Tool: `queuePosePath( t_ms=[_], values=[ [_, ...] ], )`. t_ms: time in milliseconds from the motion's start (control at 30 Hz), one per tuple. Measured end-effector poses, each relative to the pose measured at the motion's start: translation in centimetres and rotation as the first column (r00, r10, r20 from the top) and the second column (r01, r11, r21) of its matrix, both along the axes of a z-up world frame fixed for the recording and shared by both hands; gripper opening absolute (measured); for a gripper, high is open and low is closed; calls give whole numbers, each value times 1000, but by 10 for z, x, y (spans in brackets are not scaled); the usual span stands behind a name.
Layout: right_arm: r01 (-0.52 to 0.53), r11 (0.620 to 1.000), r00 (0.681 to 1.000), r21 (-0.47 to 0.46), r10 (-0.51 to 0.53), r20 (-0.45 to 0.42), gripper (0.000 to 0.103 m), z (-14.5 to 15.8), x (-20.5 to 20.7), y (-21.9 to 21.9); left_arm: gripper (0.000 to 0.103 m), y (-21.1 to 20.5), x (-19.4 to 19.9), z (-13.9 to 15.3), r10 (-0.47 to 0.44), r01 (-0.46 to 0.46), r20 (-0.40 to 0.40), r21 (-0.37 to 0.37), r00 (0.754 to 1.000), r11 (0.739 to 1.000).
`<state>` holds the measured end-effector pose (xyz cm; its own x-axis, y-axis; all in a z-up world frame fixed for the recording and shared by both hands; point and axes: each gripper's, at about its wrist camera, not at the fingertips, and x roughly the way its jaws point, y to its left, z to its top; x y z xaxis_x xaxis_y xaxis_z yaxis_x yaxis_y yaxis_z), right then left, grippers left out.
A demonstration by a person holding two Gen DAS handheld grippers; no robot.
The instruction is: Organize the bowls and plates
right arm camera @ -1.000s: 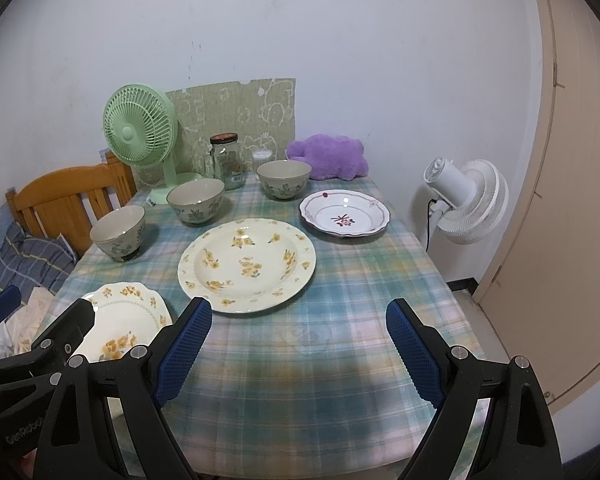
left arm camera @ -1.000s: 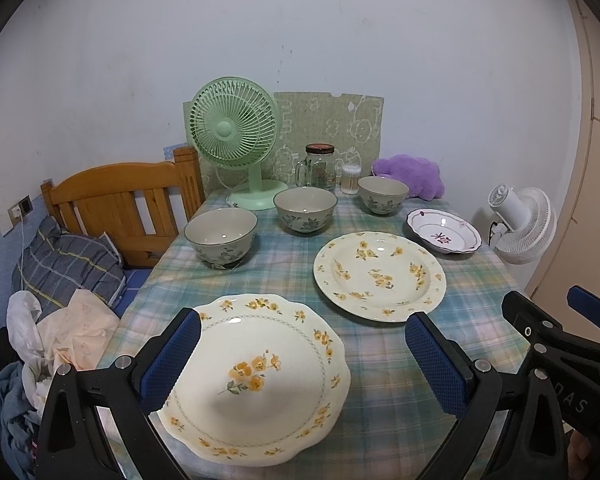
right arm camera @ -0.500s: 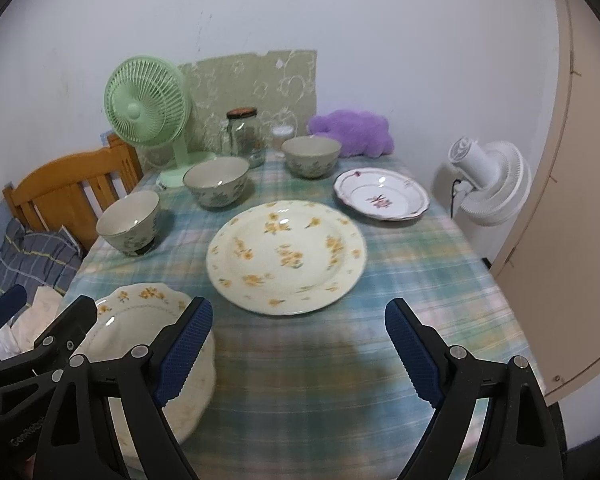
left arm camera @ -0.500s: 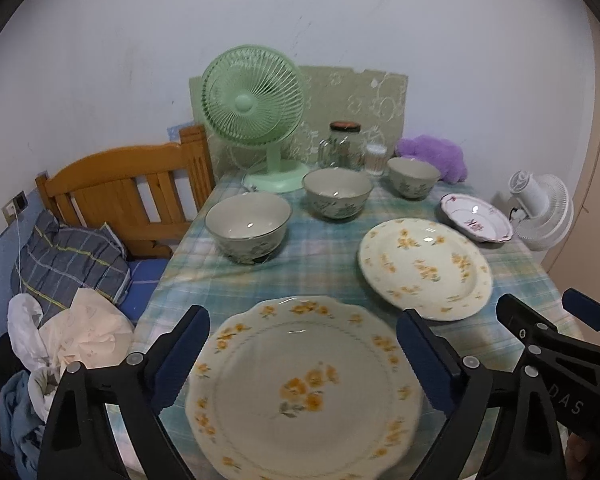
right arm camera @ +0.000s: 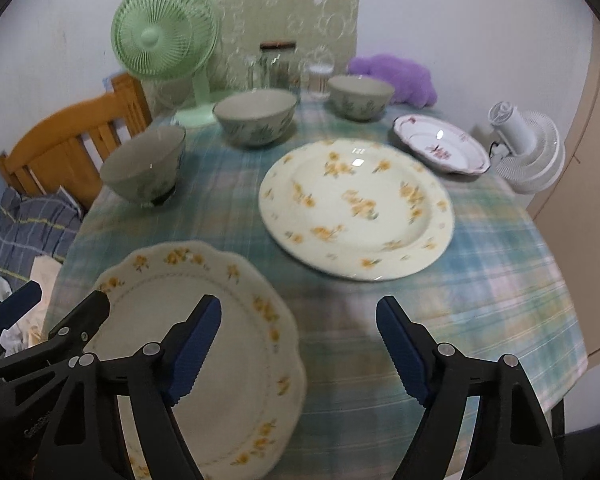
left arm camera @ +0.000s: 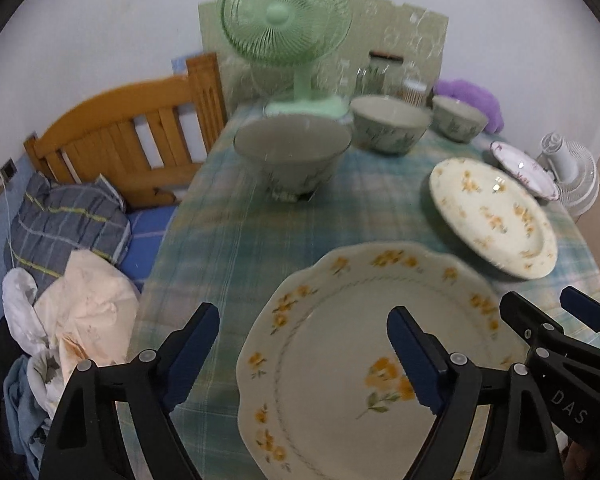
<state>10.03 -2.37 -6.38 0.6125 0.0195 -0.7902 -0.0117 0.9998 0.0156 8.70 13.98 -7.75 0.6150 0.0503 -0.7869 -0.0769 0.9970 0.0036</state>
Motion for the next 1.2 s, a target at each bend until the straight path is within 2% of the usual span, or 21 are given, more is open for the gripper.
queuePosePath(
  t_ms=[333, 433, 667, 900, 1200],
  values=[
    [10, 1000, 993, 4, -9, -117, 65, -42, 12, 22, 73, 12, 14, -39, -36, 33, -125, -32, 992, 999],
    [20, 1000, 991, -7, -21, -132, 63, -48, 14, 25, 62, 12, 16, -46, -66, 58, -149, -58, 987, 997],
    [55, 998, 986, -14, -56, -157, 60, -57, 15, 23, 63, 12, 20, -46, -85, 78, -136, -56, 987, 995],
    [71, 997, 981, -17, -73, -182, 59, -56, 17, 24, 63, 12, 24, -44, -110, 100, -172, -63, 979, 993],
    [95, 995, 980, -37, -100, -173, 58, -32, 15, 16, 63, 3, 25, -27, -143, 135, -188, -58, 972, 989]
  ],
)
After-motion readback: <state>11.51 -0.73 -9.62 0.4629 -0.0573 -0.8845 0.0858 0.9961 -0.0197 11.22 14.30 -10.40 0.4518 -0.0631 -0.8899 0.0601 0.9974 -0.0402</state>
